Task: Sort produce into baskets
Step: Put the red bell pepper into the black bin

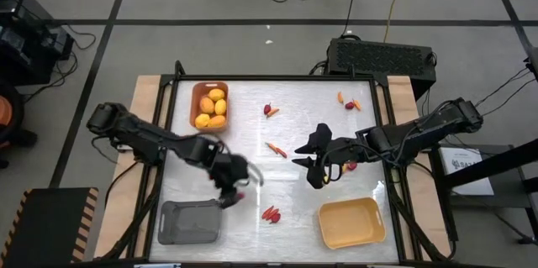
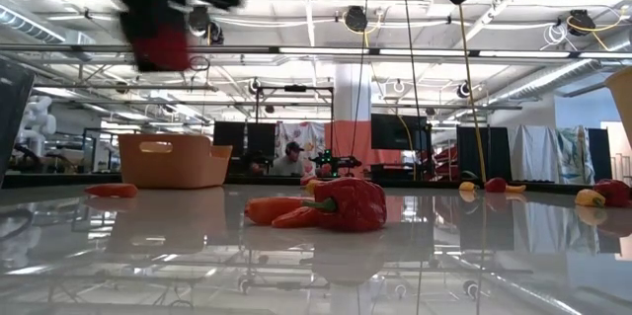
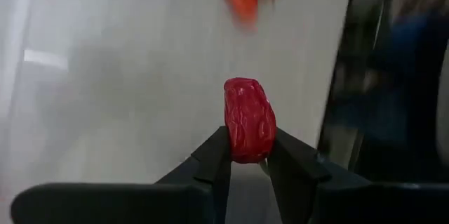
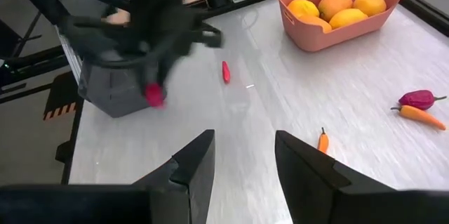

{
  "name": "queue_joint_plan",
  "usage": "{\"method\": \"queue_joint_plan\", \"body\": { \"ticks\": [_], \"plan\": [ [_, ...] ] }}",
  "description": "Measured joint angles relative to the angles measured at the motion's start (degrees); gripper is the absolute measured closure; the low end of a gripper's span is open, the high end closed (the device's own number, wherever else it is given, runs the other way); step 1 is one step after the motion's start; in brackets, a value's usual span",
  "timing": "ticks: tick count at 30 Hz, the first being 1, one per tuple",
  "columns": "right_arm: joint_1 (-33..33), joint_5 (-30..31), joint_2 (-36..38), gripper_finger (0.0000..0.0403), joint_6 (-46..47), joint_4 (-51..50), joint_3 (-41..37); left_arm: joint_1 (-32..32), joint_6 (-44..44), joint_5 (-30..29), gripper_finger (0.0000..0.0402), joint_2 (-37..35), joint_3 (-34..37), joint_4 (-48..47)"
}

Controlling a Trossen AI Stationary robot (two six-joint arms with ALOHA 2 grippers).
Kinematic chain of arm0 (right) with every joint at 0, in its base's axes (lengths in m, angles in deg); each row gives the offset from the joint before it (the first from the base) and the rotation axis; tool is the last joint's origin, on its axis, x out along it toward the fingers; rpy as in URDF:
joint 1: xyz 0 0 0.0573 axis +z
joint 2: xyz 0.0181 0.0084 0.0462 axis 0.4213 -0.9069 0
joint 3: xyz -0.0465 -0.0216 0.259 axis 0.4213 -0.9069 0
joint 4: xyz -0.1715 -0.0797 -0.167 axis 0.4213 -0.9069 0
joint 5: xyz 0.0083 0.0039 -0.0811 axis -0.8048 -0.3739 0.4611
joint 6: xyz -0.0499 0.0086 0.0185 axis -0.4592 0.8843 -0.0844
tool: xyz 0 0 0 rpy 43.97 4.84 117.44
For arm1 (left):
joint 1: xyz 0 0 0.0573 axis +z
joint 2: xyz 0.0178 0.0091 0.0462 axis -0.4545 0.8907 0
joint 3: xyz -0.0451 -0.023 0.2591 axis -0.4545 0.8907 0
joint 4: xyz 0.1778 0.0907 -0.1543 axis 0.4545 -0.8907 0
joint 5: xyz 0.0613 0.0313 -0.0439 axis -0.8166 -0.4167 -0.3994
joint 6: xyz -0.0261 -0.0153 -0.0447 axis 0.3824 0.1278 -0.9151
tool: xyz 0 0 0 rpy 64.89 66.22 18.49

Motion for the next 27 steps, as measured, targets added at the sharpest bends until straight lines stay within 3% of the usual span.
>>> {"method": "queue_joint_plan", "body": {
  "ticks": [6, 10, 13, 17, 27],
  "plan": [
    [0.0, 0.0, 0.0, 0.0262, -0.9, 0.3, 0.0, -11.5, -6.2, 0.8, 0.0311, -2.4, 0.1, -10.9],
    [-0.2, 0.0, 0.0, 0.0262, -3.4, 1.0, 0.0, -17.5, -8.8, 0.6, 0.0311, -2.3, 0.0, -12.3],
    [-0.8, 0.0, 0.0, 0.0262, -4.0, 1.1, 0.0, -20.6, -8.9, -2.8, 0.0311, -2.2, 0.0, -12.1],
    [-1.6, 0.1, 0.0, 0.0262, -4.1, 1.3, 0.0, -22.5, -12.4, -8.4, 0.0305, -2.1, 0.0, -13.5],
    [-1.6, -0.2, 0.0, 0.0262, -2.7, 1.4, 0.0, -22.5, -13.4, -8.2, 0.0224, -2.1, 0.0, -15.4]
  ]
}}
